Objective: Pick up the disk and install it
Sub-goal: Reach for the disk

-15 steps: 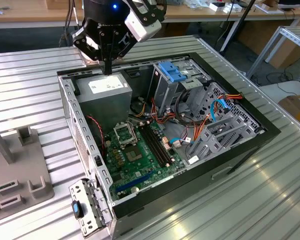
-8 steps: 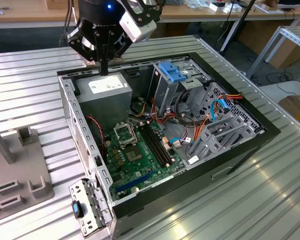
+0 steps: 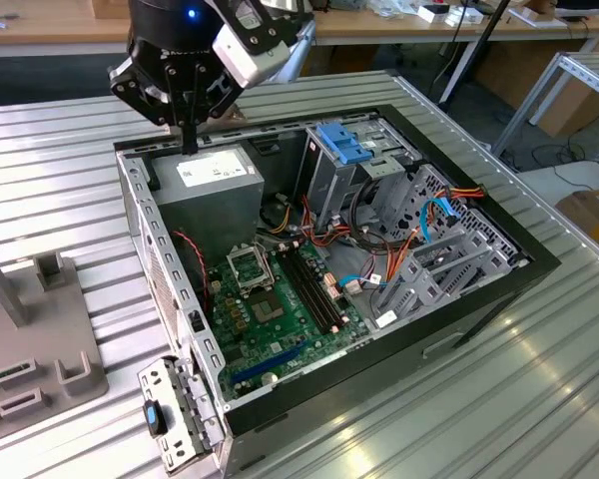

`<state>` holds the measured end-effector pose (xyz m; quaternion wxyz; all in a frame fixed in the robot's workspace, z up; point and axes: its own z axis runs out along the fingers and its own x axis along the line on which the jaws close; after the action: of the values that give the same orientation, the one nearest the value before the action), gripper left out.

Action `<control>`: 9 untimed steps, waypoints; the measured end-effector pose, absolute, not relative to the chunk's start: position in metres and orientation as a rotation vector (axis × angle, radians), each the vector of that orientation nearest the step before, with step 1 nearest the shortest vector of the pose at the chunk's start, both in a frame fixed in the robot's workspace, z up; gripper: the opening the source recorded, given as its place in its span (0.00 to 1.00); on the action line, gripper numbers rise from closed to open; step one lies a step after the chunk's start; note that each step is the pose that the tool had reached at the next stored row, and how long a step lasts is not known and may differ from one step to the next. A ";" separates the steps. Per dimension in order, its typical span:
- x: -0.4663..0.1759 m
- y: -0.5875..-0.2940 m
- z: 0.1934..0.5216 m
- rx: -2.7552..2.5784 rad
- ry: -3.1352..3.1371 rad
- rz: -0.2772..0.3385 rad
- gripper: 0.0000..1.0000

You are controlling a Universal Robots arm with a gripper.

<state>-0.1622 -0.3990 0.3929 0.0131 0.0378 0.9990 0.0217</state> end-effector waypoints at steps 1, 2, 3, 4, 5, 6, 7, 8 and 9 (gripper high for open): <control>-0.163 -0.399 0.393 0.118 3.112 0.068 0.11; -0.165 -0.399 0.393 0.118 3.113 0.068 0.11; -0.166 -0.399 0.393 0.118 3.112 0.068 0.11; -0.167 -0.399 0.393 0.118 3.112 0.068 0.11; -0.169 -0.399 0.393 0.118 3.112 0.068 0.11; -0.169 -0.399 0.393 0.118 3.112 0.068 0.11; -0.170 -0.399 0.393 0.118 3.112 0.068 0.11; -0.171 -0.399 0.393 0.118 3.113 0.068 0.11; -0.172 -0.399 0.393 0.118 3.112 0.068 0.11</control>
<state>-0.1719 -0.3990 0.3928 0.0131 0.0379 0.9990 0.0217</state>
